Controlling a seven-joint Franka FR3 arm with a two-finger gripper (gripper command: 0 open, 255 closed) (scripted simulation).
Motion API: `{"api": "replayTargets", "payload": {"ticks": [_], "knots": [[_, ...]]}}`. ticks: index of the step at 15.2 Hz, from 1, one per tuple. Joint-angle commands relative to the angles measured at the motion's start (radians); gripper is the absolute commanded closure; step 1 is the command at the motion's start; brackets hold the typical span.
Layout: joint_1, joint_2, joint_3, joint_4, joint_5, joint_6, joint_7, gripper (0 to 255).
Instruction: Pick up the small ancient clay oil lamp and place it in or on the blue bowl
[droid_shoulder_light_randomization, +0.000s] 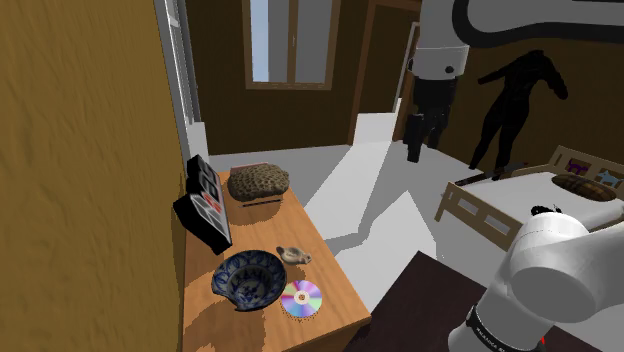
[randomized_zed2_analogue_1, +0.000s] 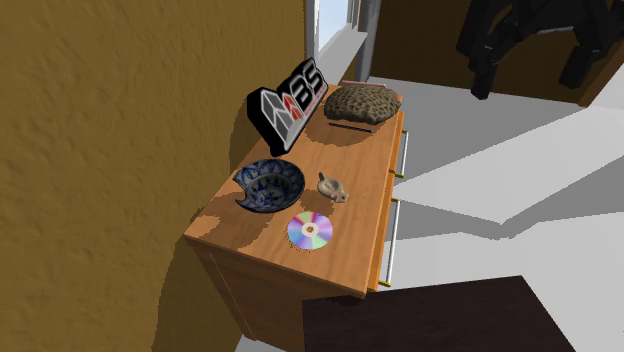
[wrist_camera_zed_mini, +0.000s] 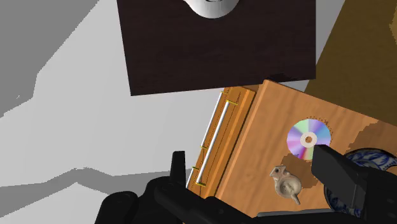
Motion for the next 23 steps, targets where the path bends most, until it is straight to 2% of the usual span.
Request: {"api": "replayTargets", "payload": {"ticks": [1,12,17,23], "knots": [[0.000,0.000,0.000,0.000,0.000,0.000,0.000,0],[0.042,0.205,0.016,-0.174,0.058,0.404,-0.011,0],[0.061,0.353,0.029,-0.197,0.082,0.588,-0.021,0],[0.083,0.564,0.048,-0.176,0.106,0.793,-0.037,0]]}}
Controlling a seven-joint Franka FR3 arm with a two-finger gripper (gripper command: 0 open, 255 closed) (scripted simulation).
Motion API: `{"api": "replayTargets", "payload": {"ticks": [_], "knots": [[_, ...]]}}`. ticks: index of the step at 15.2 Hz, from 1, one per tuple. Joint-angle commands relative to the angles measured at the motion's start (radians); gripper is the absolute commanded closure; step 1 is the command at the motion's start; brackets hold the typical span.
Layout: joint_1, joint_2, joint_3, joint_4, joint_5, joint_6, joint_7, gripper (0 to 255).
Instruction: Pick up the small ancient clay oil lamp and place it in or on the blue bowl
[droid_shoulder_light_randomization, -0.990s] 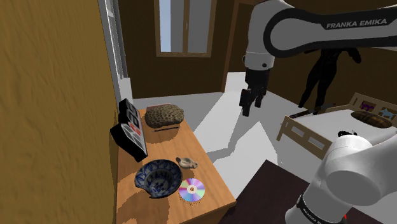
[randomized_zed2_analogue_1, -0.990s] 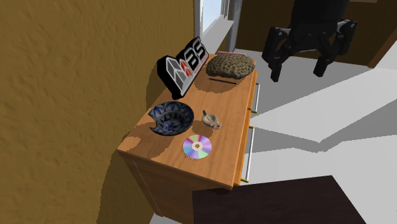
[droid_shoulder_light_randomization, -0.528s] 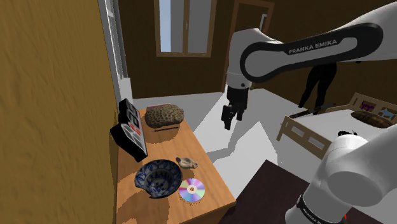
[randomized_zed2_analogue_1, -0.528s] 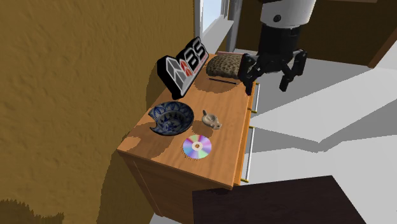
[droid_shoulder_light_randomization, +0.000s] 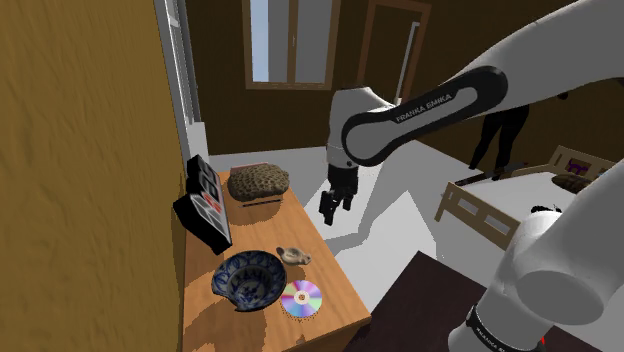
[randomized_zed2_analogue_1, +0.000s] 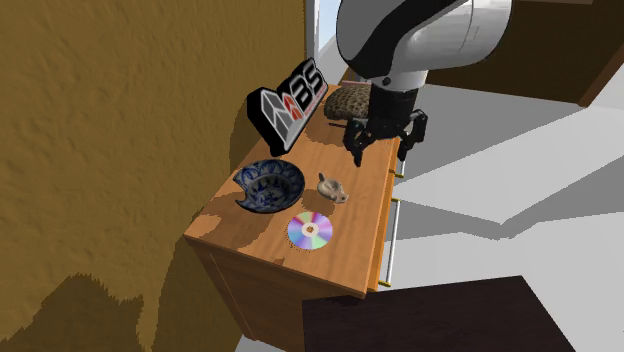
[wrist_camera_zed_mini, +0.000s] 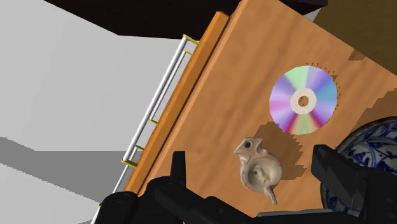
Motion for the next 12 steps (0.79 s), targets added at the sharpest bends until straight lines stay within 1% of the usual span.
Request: {"api": "replayTargets", "payload": {"ticks": [1,7,12], "knots": [[0.009,0.075,0.008,0.010,0.008,0.072,-0.003,0],[0.029,0.306,0.029,0.090,0.022,0.239,-0.020,0],[0.047,0.501,0.045,0.193,0.022,0.344,-0.030,0]]}}
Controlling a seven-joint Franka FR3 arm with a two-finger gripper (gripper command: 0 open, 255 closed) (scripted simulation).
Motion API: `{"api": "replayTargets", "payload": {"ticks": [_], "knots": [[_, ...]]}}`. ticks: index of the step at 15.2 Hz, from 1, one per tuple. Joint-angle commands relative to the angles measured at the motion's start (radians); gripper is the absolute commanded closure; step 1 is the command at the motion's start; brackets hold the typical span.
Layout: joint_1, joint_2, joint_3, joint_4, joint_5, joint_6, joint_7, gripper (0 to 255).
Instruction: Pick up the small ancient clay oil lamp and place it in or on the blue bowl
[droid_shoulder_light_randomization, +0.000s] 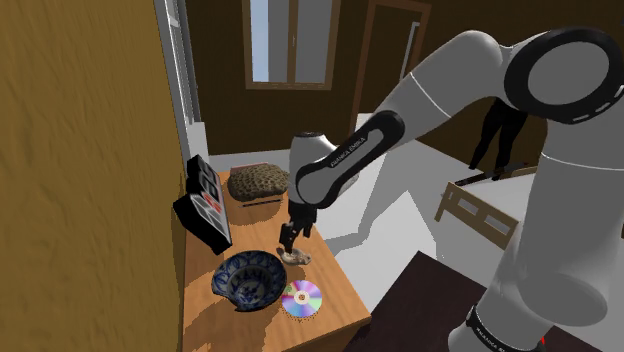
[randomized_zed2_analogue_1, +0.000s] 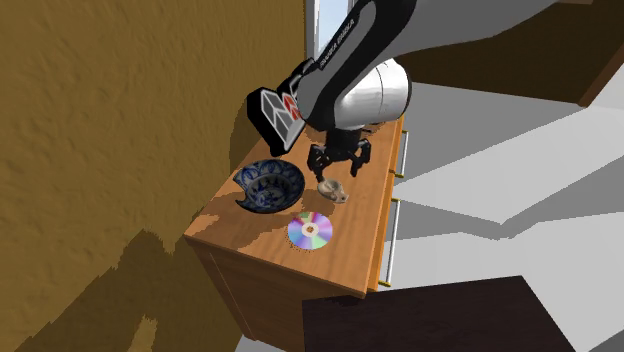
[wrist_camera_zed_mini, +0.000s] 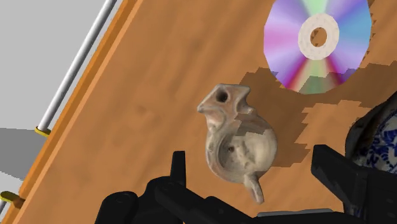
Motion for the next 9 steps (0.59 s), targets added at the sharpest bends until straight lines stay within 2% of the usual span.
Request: {"api": "replayTargets", "payload": {"ticks": [1,9], "knots": [[0.006,0.057,0.005,0.024,0.000,0.037,-0.004,0],[0.016,0.147,0.000,0.023,-0.013,0.128,0.006,0]]}}
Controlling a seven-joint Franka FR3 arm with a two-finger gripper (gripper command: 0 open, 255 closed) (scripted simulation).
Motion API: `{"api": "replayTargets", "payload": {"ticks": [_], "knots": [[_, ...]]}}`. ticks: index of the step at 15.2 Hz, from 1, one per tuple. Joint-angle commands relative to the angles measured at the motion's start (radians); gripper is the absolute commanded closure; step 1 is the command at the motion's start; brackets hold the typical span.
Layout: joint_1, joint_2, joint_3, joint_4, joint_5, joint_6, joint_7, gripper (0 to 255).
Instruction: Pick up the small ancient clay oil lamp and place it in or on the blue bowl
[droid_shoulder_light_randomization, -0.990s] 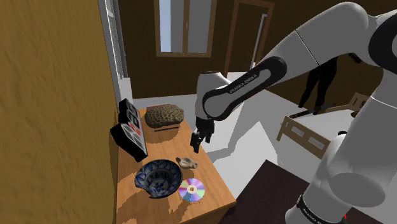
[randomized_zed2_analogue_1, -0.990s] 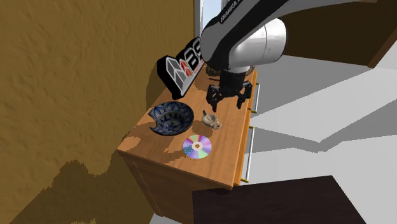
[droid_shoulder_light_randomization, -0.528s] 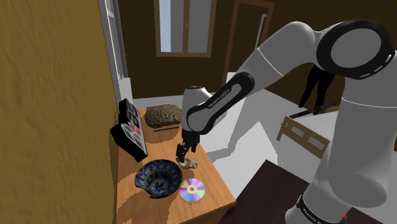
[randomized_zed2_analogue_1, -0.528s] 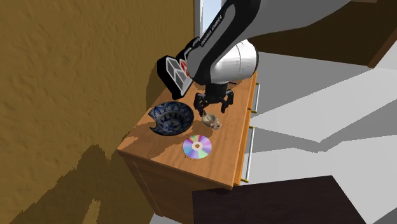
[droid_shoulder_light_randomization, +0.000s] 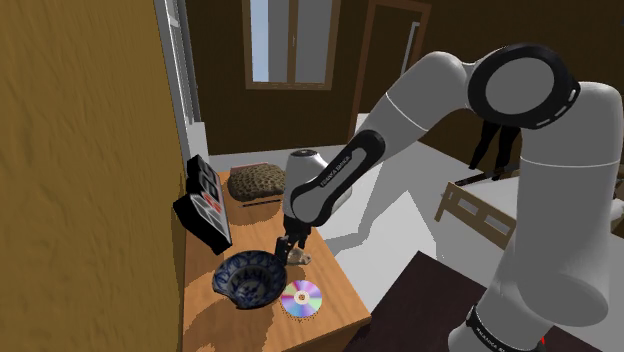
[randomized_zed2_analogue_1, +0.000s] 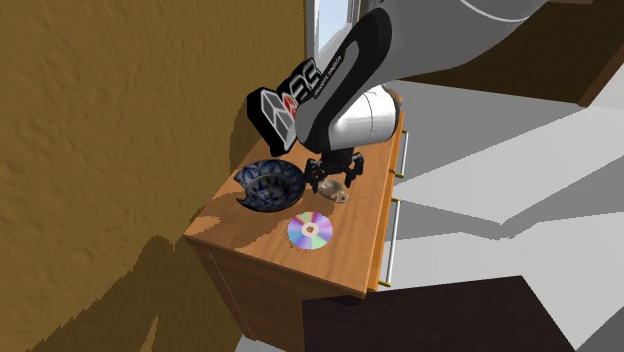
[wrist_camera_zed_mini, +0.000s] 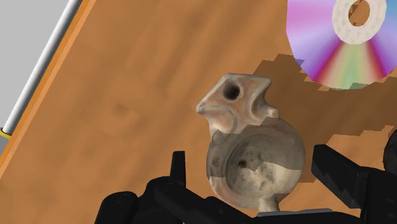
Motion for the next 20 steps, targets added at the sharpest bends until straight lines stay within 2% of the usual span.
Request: {"api": "replayTargets", "payload": {"ticks": [1,7,8,17,20], "knots": [[0.005,0.013,0.003,-0.003,-0.001,0.010,0.002,0],[0.007,0.013,0.001,-0.003,0.000,0.010,0.002,0],[0.005,0.016,0.000,0.000,-0.001,0.011,-0.001,255],[0.007,0.013,0.001,-0.003,0.000,0.010,0.001,255],[0.004,-0.024,0.004,-0.004,0.005,-0.025,0.000,255]]}}
